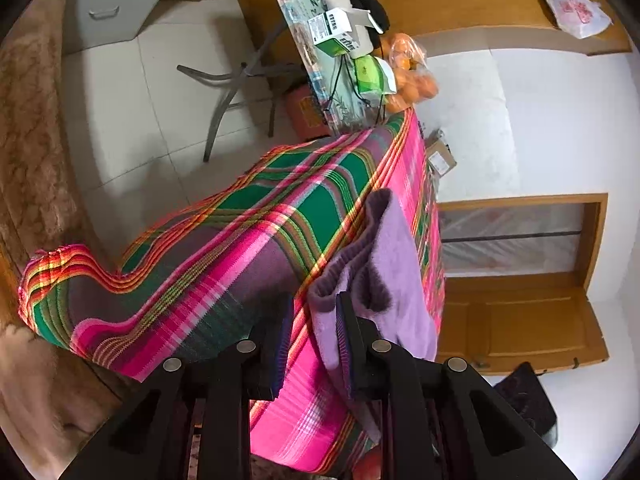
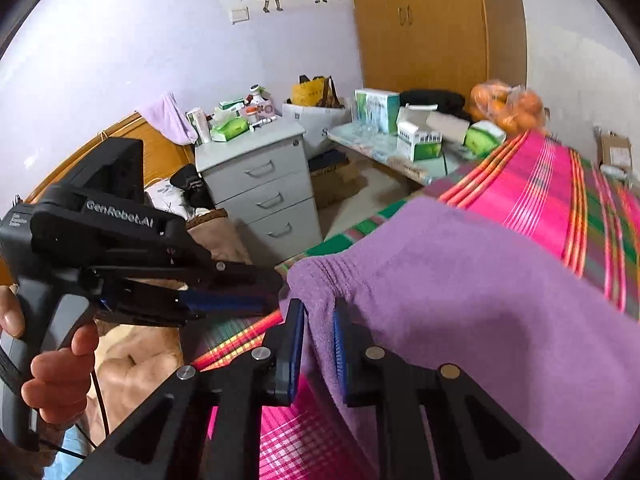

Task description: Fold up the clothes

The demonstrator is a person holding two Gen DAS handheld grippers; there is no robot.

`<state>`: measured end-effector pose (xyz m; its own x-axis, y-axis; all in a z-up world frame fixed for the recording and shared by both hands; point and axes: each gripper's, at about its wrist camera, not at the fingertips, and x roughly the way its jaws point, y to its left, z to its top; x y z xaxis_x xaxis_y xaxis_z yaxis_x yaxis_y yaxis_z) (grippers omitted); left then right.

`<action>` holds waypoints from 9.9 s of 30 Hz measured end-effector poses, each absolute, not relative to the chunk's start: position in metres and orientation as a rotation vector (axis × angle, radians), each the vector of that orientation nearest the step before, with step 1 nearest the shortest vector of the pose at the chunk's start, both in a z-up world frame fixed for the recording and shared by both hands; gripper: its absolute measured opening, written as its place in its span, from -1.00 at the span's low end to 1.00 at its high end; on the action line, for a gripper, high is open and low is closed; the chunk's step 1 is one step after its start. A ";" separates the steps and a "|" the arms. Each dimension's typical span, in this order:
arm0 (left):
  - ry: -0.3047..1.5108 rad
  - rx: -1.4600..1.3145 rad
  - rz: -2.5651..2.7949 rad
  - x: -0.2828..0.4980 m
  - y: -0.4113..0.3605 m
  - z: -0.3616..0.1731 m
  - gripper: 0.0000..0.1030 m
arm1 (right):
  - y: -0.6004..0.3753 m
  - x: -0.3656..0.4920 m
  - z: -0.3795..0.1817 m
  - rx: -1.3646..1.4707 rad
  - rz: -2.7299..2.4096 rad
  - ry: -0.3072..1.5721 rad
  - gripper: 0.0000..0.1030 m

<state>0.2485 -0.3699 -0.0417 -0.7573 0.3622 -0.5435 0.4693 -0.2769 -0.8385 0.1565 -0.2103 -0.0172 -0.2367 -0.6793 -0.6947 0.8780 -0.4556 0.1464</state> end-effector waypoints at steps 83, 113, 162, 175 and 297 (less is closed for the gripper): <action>1.739 1.481 -2.460 0.086 -0.375 -0.035 -0.71 | -0.223 0.174 -0.023 0.735 -1.953 0.472 -0.83; 1.605 1.489 -2.672 0.077 -0.296 0.041 -0.70 | -0.132 0.167 0.024 0.677 -2.005 0.230 -0.84; 1.609 2.040 -2.682 -0.007 -0.112 0.030 -0.68 | 0.064 0.153 0.026 0.843 -2.435 -0.102 -0.84; 1.554 2.051 -2.712 -0.004 -0.106 0.025 -0.59 | 0.082 0.141 -0.003 0.971 -2.460 -0.146 -0.82; 1.084 1.820 -2.652 0.013 -0.154 -0.004 -0.28 | 0.156 0.043 -0.007 1.164 -2.601 -0.377 -0.56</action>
<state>0.0126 -0.1537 -0.0042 -0.4022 0.5323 -0.7449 0.1421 -0.7674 -0.6252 0.0431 0.1561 -0.0067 -0.6427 -0.3431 -0.6850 0.1346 -0.9308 0.3399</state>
